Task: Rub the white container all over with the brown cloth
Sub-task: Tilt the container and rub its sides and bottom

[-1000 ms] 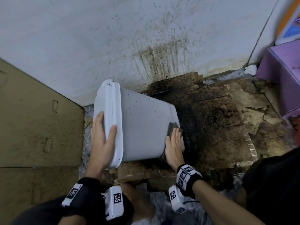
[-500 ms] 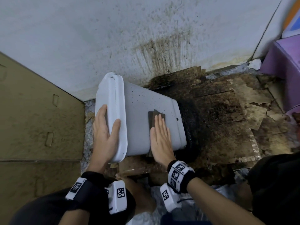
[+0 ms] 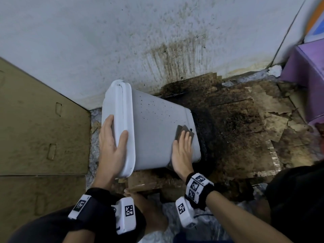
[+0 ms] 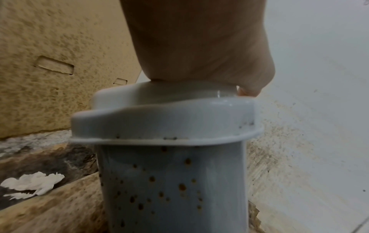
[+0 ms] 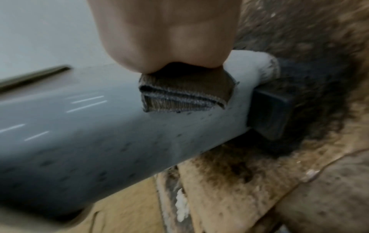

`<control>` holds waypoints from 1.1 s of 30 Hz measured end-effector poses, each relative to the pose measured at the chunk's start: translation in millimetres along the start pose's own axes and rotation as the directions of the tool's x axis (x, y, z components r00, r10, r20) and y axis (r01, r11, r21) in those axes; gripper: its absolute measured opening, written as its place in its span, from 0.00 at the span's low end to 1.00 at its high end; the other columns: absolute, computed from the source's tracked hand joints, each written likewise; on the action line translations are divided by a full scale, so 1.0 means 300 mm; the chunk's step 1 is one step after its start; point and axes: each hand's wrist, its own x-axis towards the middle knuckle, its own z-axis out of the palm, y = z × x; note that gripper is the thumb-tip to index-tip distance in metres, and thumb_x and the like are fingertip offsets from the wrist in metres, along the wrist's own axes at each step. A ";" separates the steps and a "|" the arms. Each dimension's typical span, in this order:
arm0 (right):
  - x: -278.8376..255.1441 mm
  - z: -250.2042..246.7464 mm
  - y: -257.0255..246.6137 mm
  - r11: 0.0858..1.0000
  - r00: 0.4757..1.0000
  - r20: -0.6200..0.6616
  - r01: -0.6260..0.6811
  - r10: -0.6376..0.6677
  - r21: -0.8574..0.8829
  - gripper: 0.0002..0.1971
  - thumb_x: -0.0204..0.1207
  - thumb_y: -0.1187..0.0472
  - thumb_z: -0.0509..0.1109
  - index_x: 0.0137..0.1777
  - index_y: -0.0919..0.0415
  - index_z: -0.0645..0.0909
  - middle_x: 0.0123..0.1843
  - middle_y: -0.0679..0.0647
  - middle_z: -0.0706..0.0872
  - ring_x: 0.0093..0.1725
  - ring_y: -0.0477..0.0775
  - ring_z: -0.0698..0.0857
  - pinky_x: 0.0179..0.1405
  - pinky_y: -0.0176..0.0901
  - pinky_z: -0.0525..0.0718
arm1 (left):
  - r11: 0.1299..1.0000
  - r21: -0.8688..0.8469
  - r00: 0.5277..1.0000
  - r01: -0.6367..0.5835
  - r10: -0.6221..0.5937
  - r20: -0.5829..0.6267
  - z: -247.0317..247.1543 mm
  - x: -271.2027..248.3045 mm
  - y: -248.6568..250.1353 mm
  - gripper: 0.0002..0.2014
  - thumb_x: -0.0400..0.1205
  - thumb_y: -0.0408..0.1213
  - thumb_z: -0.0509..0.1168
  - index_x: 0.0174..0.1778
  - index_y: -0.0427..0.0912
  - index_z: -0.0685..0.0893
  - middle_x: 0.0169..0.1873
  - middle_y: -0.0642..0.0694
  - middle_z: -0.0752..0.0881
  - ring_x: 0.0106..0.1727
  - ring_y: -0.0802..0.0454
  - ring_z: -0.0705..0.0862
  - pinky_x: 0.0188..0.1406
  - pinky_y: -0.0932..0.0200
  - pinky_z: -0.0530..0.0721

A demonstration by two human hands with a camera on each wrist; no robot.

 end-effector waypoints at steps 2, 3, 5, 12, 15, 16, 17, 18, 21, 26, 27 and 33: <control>-0.081 0.007 -0.099 0.992 0.992 0.024 0.124 -0.125 0.029 0.29 0.94 0.53 0.41 0.90 0.52 0.33 0.88 0.42 0.30 0.88 0.44 0.30 0.87 0.48 0.33 | 1.000 0.013 1.000 -0.005 0.005 -0.005 0.002 0.000 0.000 0.35 0.87 0.58 0.57 0.91 0.52 0.58 0.88 0.56 0.62 0.85 0.64 0.58 0.87 0.50 0.58; -0.117 0.014 -0.141 0.981 0.981 0.030 0.191 -0.192 0.036 0.29 0.94 0.53 0.42 0.90 0.50 0.33 0.87 0.40 0.29 0.87 0.43 0.29 0.86 0.46 0.32 | 1.000 0.020 1.000 -0.008 0.008 -0.009 0.004 0.001 0.000 0.35 0.88 0.58 0.56 0.91 0.52 0.58 0.88 0.55 0.62 0.86 0.62 0.58 0.87 0.49 0.58; -0.154 0.030 -0.177 0.954 0.954 0.042 0.296 -0.298 0.035 0.29 0.94 0.54 0.42 0.90 0.49 0.34 0.87 0.39 0.29 0.87 0.41 0.29 0.85 0.43 0.31 | 0.999 0.030 1.000 -0.014 0.014 -0.012 0.006 0.000 0.001 0.35 0.88 0.58 0.56 0.91 0.52 0.58 0.88 0.55 0.62 0.86 0.61 0.58 0.88 0.46 0.59; -0.074 -0.028 -0.035 0.930 0.928 0.066 0.368 -0.367 0.004 0.28 0.94 0.50 0.40 0.91 0.46 0.36 0.91 0.41 0.33 0.88 0.34 0.33 0.87 0.39 0.34 | 1.000 0.007 1.000 -0.023 0.023 -0.019 0.008 -0.001 0.007 0.36 0.87 0.59 0.57 0.91 0.53 0.59 0.87 0.57 0.63 0.87 0.57 0.59 0.90 0.40 0.60; 0.021 -0.077 0.082 0.961 0.965 0.040 0.261 -0.259 -0.094 0.28 0.94 0.55 0.39 0.90 0.52 0.34 0.89 0.47 0.29 0.89 0.44 0.32 0.90 0.47 0.37 | 0.999 -0.011 0.999 -0.031 0.031 -0.037 0.013 -0.002 0.014 0.35 0.87 0.57 0.58 0.91 0.51 0.61 0.87 0.56 0.64 0.88 0.57 0.60 0.90 0.39 0.61; 0.049 -0.093 0.113 0.972 0.977 0.047 0.211 -0.207 -0.105 0.28 0.94 0.57 0.39 0.90 0.56 0.34 0.88 0.48 0.29 0.90 0.49 0.32 0.90 0.49 0.37 | 0.999 -0.014 0.998 -0.038 0.037 -0.044 0.014 -0.002 0.019 0.35 0.87 0.56 0.58 0.91 0.50 0.61 0.87 0.55 0.65 0.88 0.57 0.61 0.90 0.40 0.61; 0.068 -0.105 0.132 0.980 0.985 0.060 0.165 -0.159 -0.113 0.27 0.94 0.57 0.38 0.89 0.61 0.36 0.88 0.49 0.31 0.90 0.53 0.33 0.90 0.50 0.35 | 0.999 -0.011 0.998 -0.042 0.042 -0.047 0.015 -0.001 0.023 0.35 0.87 0.55 0.59 0.90 0.48 0.61 0.86 0.55 0.65 0.87 0.56 0.61 0.90 0.41 0.61; 0.078 -0.106 0.148 0.982 0.989 0.060 0.143 -0.137 -0.125 0.29 0.93 0.55 0.37 0.89 0.67 0.40 0.89 0.54 0.35 0.91 0.59 0.36 0.89 0.49 0.35 | 0.999 -0.005 0.998 -0.043 0.042 -0.047 0.014 0.001 0.025 0.35 0.87 0.54 0.59 0.90 0.48 0.61 0.86 0.54 0.65 0.87 0.57 0.62 0.90 0.42 0.61; 0.071 -0.057 0.151 0.970 0.988 0.011 0.153 -0.154 -0.187 0.37 0.87 0.48 0.35 0.88 0.74 0.52 0.91 0.70 0.48 0.91 0.68 0.46 0.88 0.50 0.36 | 1.000 0.004 0.999 -0.023 0.023 -0.039 0.010 0.004 0.016 0.34 0.88 0.54 0.58 0.90 0.49 0.60 0.84 0.58 0.64 0.86 0.60 0.61 0.90 0.44 0.60; -0.039 0.004 -0.021 0.977 0.979 -0.018 0.199 -0.201 -0.073 0.29 0.93 0.54 0.41 0.91 0.62 0.40 0.90 0.51 0.33 0.90 0.52 0.35 0.85 0.40 0.32 | 1.000 0.013 0.999 -0.024 0.024 -0.039 0.011 0.004 0.011 0.35 0.88 0.54 0.58 0.91 0.48 0.60 0.87 0.54 0.63 0.88 0.56 0.60 0.90 0.43 0.60; -0.075 0.009 -0.077 0.978 0.978 0.019 0.208 -0.208 -0.014 0.29 0.94 0.55 0.42 0.91 0.57 0.37 0.88 0.45 0.31 0.89 0.47 0.31 0.84 0.39 0.31 | 0.999 0.018 0.999 -0.028 0.028 -0.040 0.013 0.005 0.010 0.35 0.88 0.54 0.58 0.91 0.47 0.59 0.88 0.52 0.63 0.88 0.55 0.60 0.90 0.42 0.60; -0.195 0.033 -0.226 0.905 0.903 0.086 0.412 -0.421 0.103 0.28 0.94 0.51 0.43 0.91 0.43 0.39 0.91 0.36 0.35 0.87 0.32 0.33 0.84 0.36 0.32 | 0.999 0.033 0.999 -0.036 0.037 -0.026 0.021 0.005 0.008 0.35 0.88 0.55 0.57 0.91 0.47 0.59 0.89 0.51 0.62 0.88 0.57 0.59 0.91 0.41 0.59</control>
